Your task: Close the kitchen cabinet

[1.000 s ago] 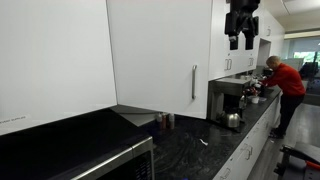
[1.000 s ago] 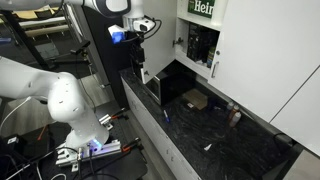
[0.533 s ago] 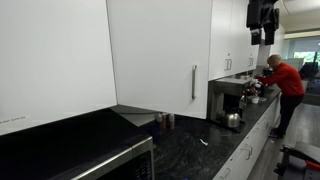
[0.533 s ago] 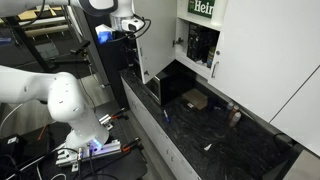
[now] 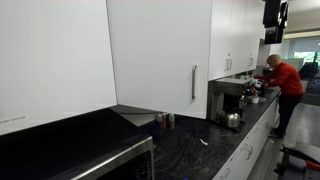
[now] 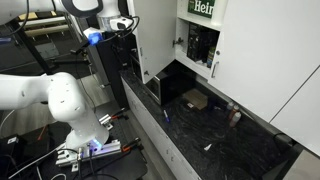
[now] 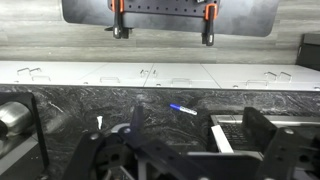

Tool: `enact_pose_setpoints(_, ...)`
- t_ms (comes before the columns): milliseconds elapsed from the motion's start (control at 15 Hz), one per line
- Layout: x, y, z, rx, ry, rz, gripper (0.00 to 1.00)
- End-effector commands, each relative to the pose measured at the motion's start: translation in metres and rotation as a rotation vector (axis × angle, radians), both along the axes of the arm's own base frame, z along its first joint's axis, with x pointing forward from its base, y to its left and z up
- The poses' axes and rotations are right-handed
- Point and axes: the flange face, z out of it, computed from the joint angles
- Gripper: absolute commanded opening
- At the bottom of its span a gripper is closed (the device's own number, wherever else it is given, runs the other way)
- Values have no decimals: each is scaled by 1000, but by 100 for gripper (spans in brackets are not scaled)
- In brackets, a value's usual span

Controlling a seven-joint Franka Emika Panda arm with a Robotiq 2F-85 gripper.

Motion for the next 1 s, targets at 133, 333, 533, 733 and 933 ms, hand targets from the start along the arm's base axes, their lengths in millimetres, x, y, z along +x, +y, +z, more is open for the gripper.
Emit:
enact_pose_setpoints(133,-7,53,-19,-120,-25,191,100)
enact_pose_setpoints(333,-10,85,-22,-186,-45,277,100)
enact_pose_setpoints(533,-10,111,-24,-233,-91,363,100)
enact_pose_setpoints(733,-3,133,-25,-241,-133,431,100)
enact_pose_setpoints(933,5,155,-24,-242,-157,488,100)
